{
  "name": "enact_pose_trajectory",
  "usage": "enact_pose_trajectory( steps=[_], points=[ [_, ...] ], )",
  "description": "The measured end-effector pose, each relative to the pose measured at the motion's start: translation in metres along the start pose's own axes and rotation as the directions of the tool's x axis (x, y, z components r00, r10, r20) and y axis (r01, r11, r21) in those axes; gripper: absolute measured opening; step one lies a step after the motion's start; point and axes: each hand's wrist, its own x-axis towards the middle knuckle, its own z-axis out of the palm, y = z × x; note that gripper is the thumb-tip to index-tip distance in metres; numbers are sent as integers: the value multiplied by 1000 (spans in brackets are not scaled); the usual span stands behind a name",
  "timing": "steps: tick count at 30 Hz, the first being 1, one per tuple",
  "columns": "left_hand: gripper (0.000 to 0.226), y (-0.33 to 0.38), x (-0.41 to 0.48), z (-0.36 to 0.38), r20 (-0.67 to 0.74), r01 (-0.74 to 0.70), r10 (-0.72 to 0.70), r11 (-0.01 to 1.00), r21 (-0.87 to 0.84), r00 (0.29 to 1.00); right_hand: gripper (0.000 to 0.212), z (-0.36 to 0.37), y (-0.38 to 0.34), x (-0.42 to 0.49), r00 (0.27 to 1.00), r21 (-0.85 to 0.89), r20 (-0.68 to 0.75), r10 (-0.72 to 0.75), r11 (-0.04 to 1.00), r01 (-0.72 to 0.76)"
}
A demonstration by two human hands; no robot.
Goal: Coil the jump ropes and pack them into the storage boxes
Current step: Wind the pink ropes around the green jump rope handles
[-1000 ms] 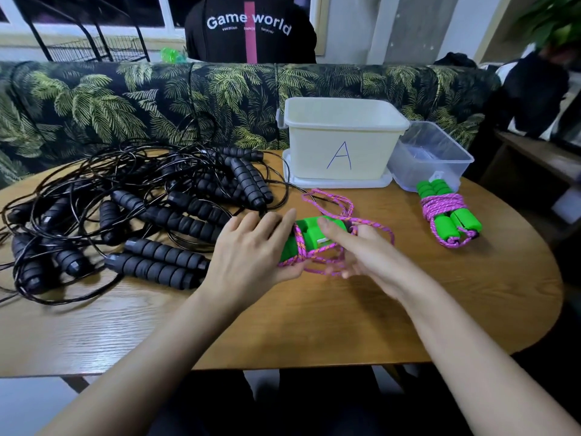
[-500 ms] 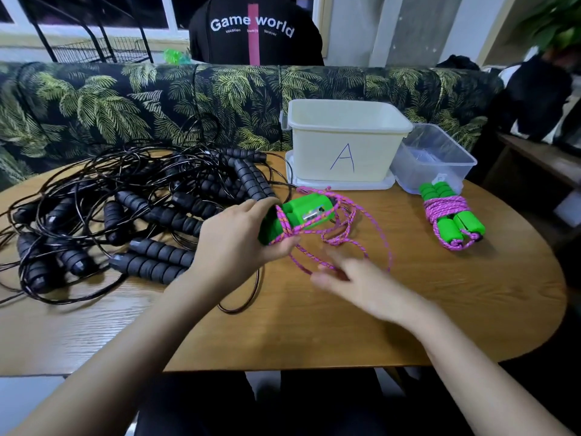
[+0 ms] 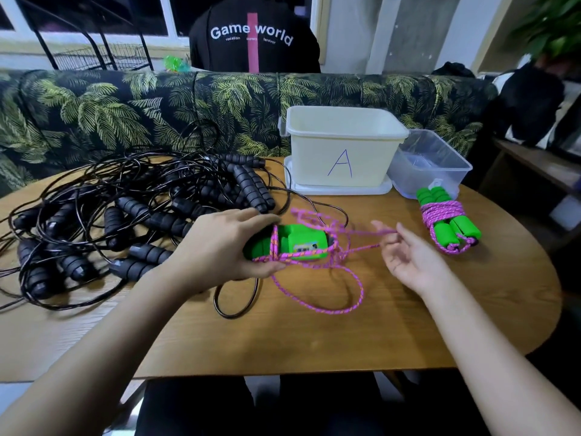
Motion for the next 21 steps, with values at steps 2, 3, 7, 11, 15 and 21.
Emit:
enact_pose_trajectory(
  steps=[2, 3, 7, 11, 15, 21],
  points=[
    [76, -2, -1, 3, 47, -80, 79, 997, 10, 996, 36, -1, 1, 1, 992, 217, 106, -64, 975, 40],
    [76, -1, -1, 5, 53, -106, 105, 994, 25, 993, 55, 1, 2, -2, 973, 283, 214, -87, 959, 24],
    [73, 7, -2, 11, 61, -208, 203, 973, 103, 977, 37, 24, 15, -15, 940, 257, 332, -82, 966, -6],
    [72, 14, -1, 10, -19, -98, 100, 993, 72, 995, 25, 25, 17, 1, 993, 174, 80, -91, 982, 76],
    [69, 11, 8, -4, -150, 197, -185, 978, 71, 971, 40, 16, 22, -4, 952, -983, 128, -278, 92, 159],
    [75, 22, 24, -1, -128, 300, -295, 954, 22, 947, 39, 55, 62, -47, 594, -710, 691, -412, -232, 665]
  ],
)
